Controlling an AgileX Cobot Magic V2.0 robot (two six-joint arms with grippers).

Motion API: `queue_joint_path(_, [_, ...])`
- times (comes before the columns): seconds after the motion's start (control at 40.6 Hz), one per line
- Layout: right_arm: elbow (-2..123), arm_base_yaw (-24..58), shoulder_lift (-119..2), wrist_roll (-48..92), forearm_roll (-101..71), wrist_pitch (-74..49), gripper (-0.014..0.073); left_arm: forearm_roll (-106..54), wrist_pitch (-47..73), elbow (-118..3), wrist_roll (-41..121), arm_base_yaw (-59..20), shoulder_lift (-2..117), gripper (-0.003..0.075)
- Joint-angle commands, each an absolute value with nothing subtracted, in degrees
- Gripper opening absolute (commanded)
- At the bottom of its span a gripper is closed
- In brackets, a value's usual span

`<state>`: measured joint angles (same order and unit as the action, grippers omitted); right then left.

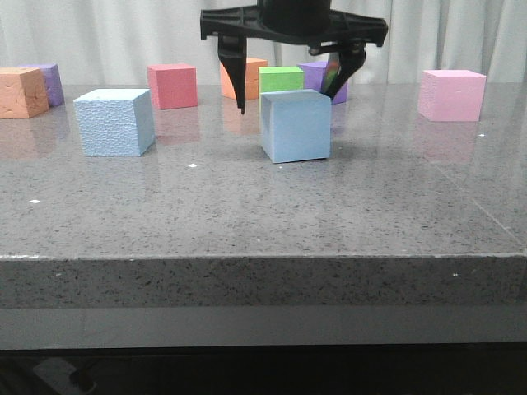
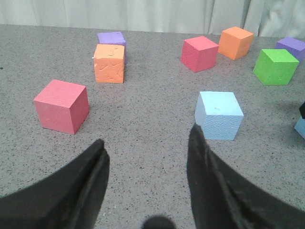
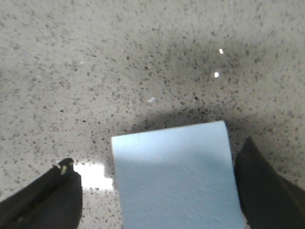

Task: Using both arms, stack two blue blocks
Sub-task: 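Set the cube down and open the right gripper, then raise the right gripper away from the placed cube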

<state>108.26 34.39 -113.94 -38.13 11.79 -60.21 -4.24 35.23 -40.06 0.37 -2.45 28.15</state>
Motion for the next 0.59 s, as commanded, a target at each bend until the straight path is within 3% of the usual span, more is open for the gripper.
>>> queue_joint_path(0.0, [110.9,33.74,-107.84,-32.82,12.68,-60.02,0.0647,-4.76,30.31,-41.85,0.0,-2.62,28.74,0.0363])
queue_joint_path(0.222, [109.72,29.1,-100.94,-12.28,6.35,-69.18,0.0647,-4.76,30.31,-41.85,0.0,-2.62,28.74,0.0363])
queue_joint_path(0.394, [99.96,19.87,-91.52,7.06,-11.21,-67.99,0.0647,-4.76,30.31,-41.85,0.0,-2.62,28.74,0.0363])
queue_joint_path(0.567, [88.86,13.63,-81.27,15.69,-17.99,-64.32,0.0647,-4.76,30.31,-41.85,0.0,-2.62,28.74,0.0363])
